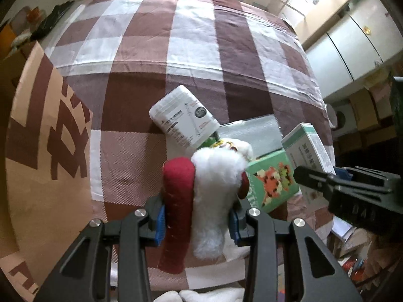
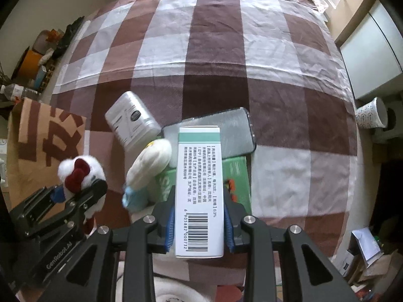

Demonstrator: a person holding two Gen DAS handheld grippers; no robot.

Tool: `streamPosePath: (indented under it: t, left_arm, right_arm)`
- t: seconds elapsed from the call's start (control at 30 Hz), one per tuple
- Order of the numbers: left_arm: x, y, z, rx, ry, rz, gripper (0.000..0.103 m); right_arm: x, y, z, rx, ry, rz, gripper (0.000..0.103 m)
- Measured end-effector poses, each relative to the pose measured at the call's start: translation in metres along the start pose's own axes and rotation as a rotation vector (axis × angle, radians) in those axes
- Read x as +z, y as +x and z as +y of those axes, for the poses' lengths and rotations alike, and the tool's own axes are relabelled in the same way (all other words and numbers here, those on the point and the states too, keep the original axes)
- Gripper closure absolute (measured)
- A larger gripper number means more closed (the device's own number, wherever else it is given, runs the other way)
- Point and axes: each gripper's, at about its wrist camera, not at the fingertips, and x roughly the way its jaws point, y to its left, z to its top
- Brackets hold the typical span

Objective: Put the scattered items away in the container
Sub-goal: 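Grasp the red-and-white plush with the left tool while the right tool grasps the medicine box, then carry the plush and the medicine box over the cardboard box with both tools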

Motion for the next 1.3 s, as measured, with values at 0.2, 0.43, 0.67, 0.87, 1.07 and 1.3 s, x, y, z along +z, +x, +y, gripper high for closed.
streamPosePath:
  t: [0.2,0.43,0.67,0.87,1.07,1.3]
  left_arm:
    - [-0.005,-0.018,-0.013,-0.021,0.073,0.017,0.064]
    - [-0.017,-0.052,-0.023,-0.065,0.136,0.007,0.064]
    - [-0.029,-0.090,-0.018,-0.119,0.158,-0.040,0.064]
    - [-0.035,-0.114,0.005,-0.122,0.118,-0.071,0.064]
    - [-0.036,-0.128,0.046,-0.085,0.059,-0.095,0.064]
    - [-0.033,-0.148,0.095,-0.051,-0.030,-0.132,0.064]
  right_arm:
    - [-0.022,-0.013,0.012,-0.002,0.001,-0.002,0.072]
    - [-0.047,-0.032,0.021,-0.005,0.010,-0.024,0.072]
    - [-0.061,-0.051,0.033,-0.012,-0.005,-0.047,0.072]
    - [-0.062,-0.060,0.057,-0.005,-0.058,-0.057,0.072]
    - [-0.055,-0.064,0.094,0.003,-0.148,-0.065,0.072]
    - [-0.046,-0.069,0.137,0.015,-0.235,-0.075,0.072]
